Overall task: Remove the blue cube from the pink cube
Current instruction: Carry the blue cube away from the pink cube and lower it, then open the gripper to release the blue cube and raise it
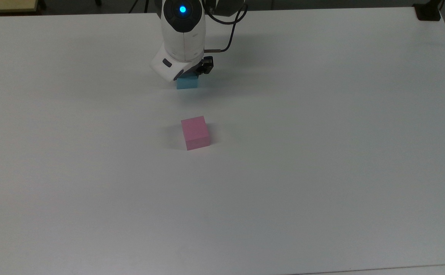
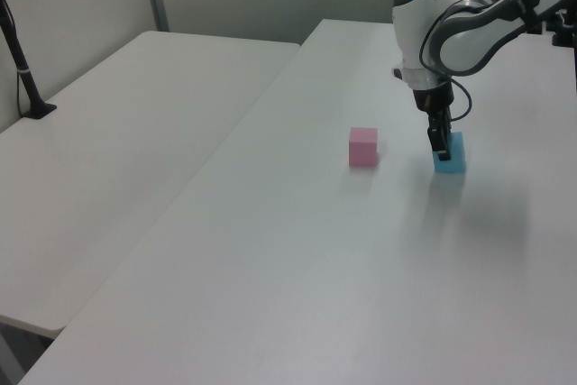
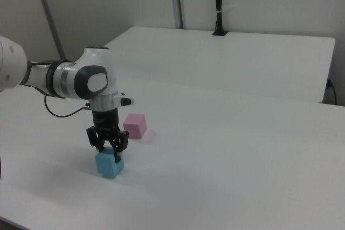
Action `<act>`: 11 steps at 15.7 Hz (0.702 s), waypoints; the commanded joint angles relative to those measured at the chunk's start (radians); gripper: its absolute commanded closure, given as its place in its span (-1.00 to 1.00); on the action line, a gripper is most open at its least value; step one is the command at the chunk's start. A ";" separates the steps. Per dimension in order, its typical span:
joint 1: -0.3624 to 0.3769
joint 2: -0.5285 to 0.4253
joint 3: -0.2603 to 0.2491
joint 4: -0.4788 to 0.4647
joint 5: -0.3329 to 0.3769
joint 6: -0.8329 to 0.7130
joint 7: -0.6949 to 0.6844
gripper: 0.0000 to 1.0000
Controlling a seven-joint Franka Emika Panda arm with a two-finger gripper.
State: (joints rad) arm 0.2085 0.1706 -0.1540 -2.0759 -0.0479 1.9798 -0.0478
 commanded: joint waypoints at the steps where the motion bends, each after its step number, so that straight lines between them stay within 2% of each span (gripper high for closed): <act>1: 0.005 -0.017 -0.002 -0.013 0.000 0.002 0.025 -0.99; 4: 0.005 -0.031 -0.002 0.006 0.000 -0.044 0.029 -1.00; 9: -0.012 -0.077 -0.006 0.209 0.000 -0.289 0.022 -1.00; 11: -0.018 -0.092 -0.007 0.282 -0.001 -0.315 0.020 -1.00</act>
State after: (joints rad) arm 0.1963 0.1124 -0.1572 -1.8964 -0.0482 1.7402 -0.0343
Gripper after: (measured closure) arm 0.000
